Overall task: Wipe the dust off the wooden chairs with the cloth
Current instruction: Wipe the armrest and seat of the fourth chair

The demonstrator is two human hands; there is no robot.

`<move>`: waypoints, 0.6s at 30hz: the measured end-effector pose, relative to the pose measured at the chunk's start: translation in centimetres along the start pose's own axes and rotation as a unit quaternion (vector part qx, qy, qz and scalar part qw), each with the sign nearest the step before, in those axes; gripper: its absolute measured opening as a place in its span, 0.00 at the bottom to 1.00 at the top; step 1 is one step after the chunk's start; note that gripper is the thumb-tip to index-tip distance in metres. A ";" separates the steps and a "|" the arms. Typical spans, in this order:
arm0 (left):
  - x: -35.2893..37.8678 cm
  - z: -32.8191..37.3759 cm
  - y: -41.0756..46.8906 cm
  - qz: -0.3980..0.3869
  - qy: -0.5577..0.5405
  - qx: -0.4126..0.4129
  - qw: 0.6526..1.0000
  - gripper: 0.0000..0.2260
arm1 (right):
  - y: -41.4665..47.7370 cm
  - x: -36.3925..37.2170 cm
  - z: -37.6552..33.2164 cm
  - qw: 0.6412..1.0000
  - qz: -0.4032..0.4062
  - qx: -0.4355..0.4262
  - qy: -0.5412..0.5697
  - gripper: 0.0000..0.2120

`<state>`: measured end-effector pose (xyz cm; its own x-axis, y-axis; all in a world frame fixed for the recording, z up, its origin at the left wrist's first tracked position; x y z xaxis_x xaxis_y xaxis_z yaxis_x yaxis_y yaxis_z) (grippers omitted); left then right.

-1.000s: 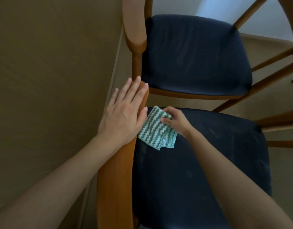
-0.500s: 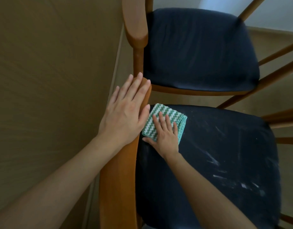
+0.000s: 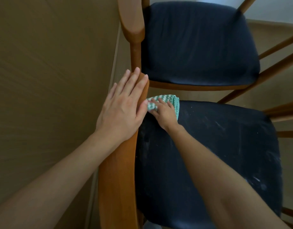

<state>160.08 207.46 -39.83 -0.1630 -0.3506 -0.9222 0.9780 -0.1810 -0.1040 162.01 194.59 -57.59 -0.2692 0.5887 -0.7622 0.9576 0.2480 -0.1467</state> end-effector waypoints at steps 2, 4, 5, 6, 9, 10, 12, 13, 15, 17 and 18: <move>0.0 0.0 0.0 0.003 0.005 0.002 1.000 0.26 | -0.3 1.3 0.0 0.993 -0.058 -0.044 -0.093 0.27; 0.0 -0.1 0.0 0.003 0.007 0.000 1.000 0.25 | -0.4 1.4 0.3 0.990 -0.048 -0.051 -0.118 0.28; 0.0 -0.1 0.0 0.002 0.007 -0.001 1.000 0.26 | -0.3 1.2 0.4 0.992 -0.036 -0.044 -0.114 0.27; 0.0 -0.1 -0.1 0.002 0.007 0.000 1.000 0.26 | -0.2 1.0 0.3 0.993 -0.028 -0.035 -0.109 0.26; -0.1 0.0 -0.1 0.003 0.007 0.004 1.000 0.25 | -0.5 1.0 -0.4 0.994 -0.022 -0.032 -0.107 0.24; 0.0 0.0 -0.1 0.001 0.007 0.005 1.000 0.24 | -0.8 1.1 -0.7 0.994 -0.030 -0.038 -0.099 0.24; 0.0 0.0 -0.1 0.000 0.006 0.006 1.000 0.24 | -2.1 1.4 -1.5 0.995 -0.040 -0.048 -0.079 0.24; 0.0 -0.1 -0.1 0.001 0.003 0.007 1.000 0.24 | -2.7 1.6 -2.0 0.996 -0.043 -0.050 -0.067 0.24; -0.1 -0.1 -0.1 0.004 -0.001 0.012 1.000 0.24 | -4.0 2.2 -3.0 0.996 -0.048 -0.054 -0.048 0.24; -0.1 0.0 -0.1 0.003 0.004 0.015 1.000 0.24 | -5.4 3.4 -3.8 0.996 -0.047 -0.061 -0.041 0.24; 0.0 0.0 0.0 0.002 0.007 0.016 1.000 0.24 | -6.2 4.2 -4.1 0.996 -0.050 -0.066 -0.036 0.24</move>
<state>160.04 207.50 -39.81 -0.1568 -0.3386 -0.9278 0.9738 -0.2094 -0.0882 154.51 198.68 -57.25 -0.3496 0.5001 -0.7922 0.9035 0.4036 -0.1440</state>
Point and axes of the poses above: each hand's wrist, its own y-axis towards the middle knuckle, its own x-axis out of the palm, z = x × y, the point moved 7 cm from there along y, towards the middle knuckle, and after that the axes turned 13 degrees about -x, right-handed, at the moved point
